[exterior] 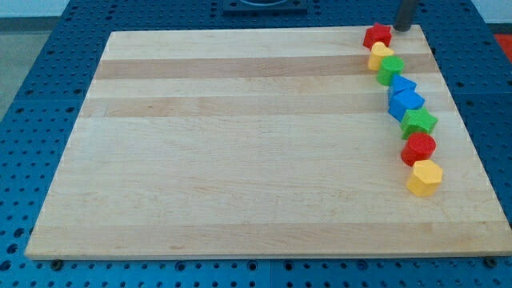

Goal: Move yellow heart left side

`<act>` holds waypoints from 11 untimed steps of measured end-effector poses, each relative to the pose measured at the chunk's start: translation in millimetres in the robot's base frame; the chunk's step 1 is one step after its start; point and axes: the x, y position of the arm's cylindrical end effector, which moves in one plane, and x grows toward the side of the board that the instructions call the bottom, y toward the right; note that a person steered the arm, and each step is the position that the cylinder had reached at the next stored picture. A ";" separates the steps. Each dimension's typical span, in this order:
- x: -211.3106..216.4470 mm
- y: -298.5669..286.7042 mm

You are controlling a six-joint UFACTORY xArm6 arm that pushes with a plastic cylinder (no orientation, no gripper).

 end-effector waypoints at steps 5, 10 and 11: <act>76.7 -55.1; 78.5 -66.6; 85.4 -35.8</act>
